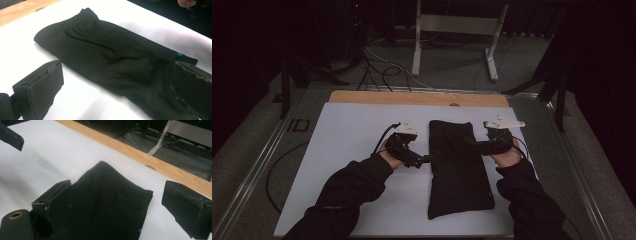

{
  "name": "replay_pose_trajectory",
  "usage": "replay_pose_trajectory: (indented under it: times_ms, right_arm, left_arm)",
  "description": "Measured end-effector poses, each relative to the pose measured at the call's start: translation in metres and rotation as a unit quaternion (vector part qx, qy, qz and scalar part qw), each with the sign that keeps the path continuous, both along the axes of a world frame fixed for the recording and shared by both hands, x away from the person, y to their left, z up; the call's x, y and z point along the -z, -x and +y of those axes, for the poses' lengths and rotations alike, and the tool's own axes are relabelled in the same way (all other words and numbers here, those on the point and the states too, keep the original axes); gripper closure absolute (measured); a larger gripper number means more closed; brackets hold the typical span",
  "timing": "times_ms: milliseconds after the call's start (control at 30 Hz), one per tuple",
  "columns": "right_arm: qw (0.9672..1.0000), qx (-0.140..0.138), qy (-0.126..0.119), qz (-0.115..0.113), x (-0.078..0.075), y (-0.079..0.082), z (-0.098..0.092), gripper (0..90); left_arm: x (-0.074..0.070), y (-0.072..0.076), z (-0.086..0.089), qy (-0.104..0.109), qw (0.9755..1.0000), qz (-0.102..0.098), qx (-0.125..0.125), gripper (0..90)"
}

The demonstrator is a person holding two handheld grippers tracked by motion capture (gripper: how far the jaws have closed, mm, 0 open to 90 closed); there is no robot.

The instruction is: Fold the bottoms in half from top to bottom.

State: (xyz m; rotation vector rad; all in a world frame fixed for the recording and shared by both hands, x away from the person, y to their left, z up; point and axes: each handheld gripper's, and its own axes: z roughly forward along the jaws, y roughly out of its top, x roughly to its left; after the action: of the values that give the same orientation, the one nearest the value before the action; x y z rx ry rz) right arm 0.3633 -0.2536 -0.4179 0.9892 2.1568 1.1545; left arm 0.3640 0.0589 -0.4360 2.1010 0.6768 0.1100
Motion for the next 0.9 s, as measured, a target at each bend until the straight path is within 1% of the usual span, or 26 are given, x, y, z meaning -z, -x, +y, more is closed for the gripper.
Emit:
replay_pose_trajectory:
  times_ms: [33,167,233,267,433,533,667,900]
  right_arm:
    - [1.0000,0.000,0.001,0.000,0.001,-0.003,0.000,9.4]
    - [1.0000,0.004,0.005,0.005,0.004,-0.014,0.003,9.4]
    - [0.9999,0.006,0.008,0.008,0.005,-0.017,0.004,9.4]
    - [0.9999,0.008,0.007,0.009,0.008,-0.022,0.005,9.4]
    - [0.9997,0.013,0.008,0.017,0.015,-0.033,0.007,9.4]
    - [0.9996,0.018,0.009,0.020,0.020,-0.039,0.009,9.5]
    - [0.9995,0.020,0.005,0.024,0.026,-0.046,0.009,9.6]
    - [0.9989,0.032,0.009,0.034,0.035,-0.057,0.006,9.6]
  left_arm:
    - [0.000,0.000,0.000,0.000,1.0000,0.000,0.000,0.1]
    - [0.005,-0.010,-0.001,-0.003,1.0000,0.002,-0.009,0.1]
    - [0.005,-0.010,-0.001,-0.003,1.0000,0.002,-0.009,0.0]
    - [0.010,-0.015,-0.002,-0.004,0.9998,0.007,-0.016,0.1]
    - [0.017,-0.024,-0.005,-0.003,0.9995,0.012,-0.029,0.1]
    - [0.021,-0.030,-0.009,-0.006,0.9992,0.013,-0.038,0.1]
    - [0.026,-0.036,-0.013,-0.009,0.9990,0.016,-0.041,0.1]
    - [0.036,-0.047,-0.015,-0.005,0.9981,0.023,-0.057,0.1]
